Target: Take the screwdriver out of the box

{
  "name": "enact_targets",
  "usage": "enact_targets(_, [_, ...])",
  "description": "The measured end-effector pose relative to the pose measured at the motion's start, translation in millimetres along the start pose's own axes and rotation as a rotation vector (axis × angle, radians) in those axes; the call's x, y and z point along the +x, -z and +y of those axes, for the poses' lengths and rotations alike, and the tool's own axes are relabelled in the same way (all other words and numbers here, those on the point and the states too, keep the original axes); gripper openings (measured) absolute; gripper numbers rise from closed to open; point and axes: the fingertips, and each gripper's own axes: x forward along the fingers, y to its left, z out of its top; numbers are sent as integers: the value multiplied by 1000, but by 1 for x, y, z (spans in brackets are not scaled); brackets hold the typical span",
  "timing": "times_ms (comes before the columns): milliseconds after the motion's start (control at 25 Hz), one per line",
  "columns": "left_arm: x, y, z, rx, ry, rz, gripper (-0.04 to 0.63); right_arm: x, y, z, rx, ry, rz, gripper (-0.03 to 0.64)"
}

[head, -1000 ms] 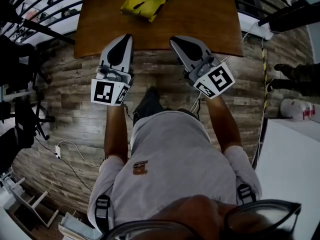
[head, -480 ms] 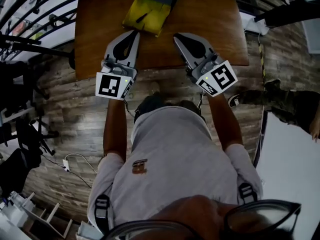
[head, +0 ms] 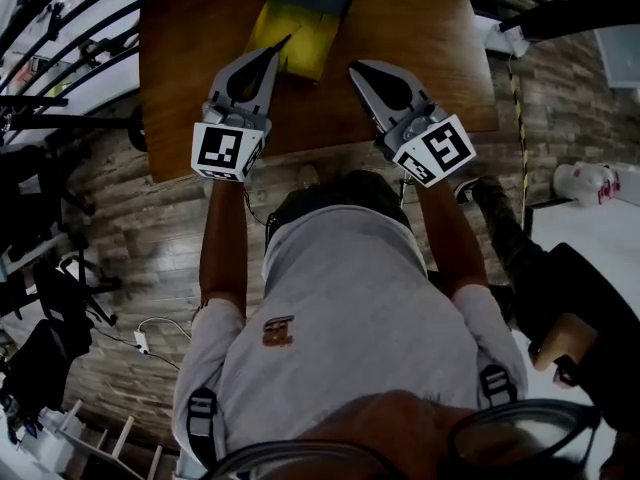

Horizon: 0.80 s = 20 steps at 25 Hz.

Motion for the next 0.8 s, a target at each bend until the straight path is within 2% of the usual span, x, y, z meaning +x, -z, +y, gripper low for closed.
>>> enact_targets(360, [44,33,26,44,35,150,20,39,14,-39,-38,-33,43,32])
enact_targets(800, [104,102,38,71,134,447,21,69,35,-93,-87,-58,121,32])
